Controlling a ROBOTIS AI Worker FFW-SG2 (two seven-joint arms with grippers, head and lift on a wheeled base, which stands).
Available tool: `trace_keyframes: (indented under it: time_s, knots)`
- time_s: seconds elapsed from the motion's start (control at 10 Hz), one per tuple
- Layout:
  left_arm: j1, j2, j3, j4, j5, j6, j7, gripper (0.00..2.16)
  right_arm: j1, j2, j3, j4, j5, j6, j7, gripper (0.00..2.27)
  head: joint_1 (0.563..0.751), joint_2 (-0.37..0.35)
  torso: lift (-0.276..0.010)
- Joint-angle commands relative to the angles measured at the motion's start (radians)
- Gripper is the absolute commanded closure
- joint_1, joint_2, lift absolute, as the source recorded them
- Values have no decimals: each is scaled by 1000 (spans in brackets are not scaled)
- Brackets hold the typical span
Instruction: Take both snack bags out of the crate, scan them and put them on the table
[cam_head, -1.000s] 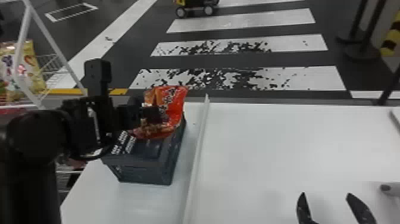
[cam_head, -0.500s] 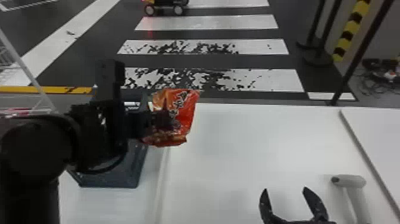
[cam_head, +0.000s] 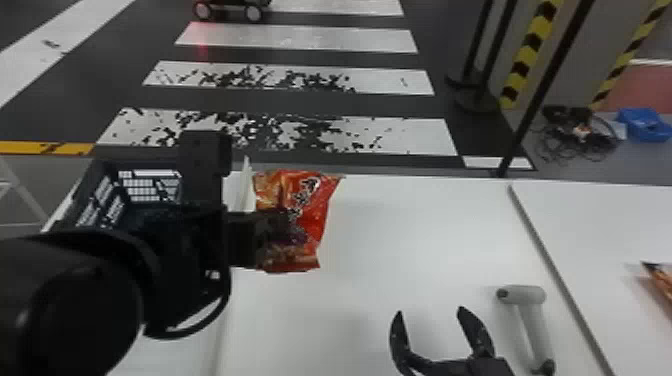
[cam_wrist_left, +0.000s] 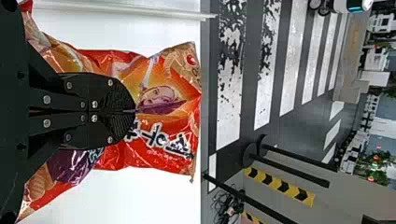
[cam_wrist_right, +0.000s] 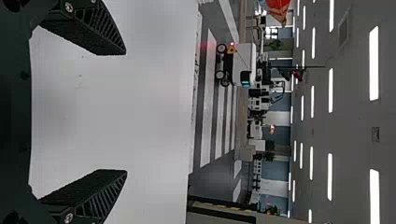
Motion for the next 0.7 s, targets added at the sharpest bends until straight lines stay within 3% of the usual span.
trace_keyframes:
  time_s: [0.0, 0.2, 0.6]
  knots:
    - [47, -1, -69, 30, -38, -136, 22, 2142, -2, 0, -2, 1, -3, 0, -1, 87, 695, -64, -94]
    - [86, -1, -105, 69, -67, -225, 40, 2142, -2, 0, -9, 1, -6, 0, -11, 87, 695, -95, -94]
    - [142, -1, -137, 142, -71, -363, 77, 2142, -4, 0, -45, -2, -20, 0, -27, 90, 695, -128, -94]
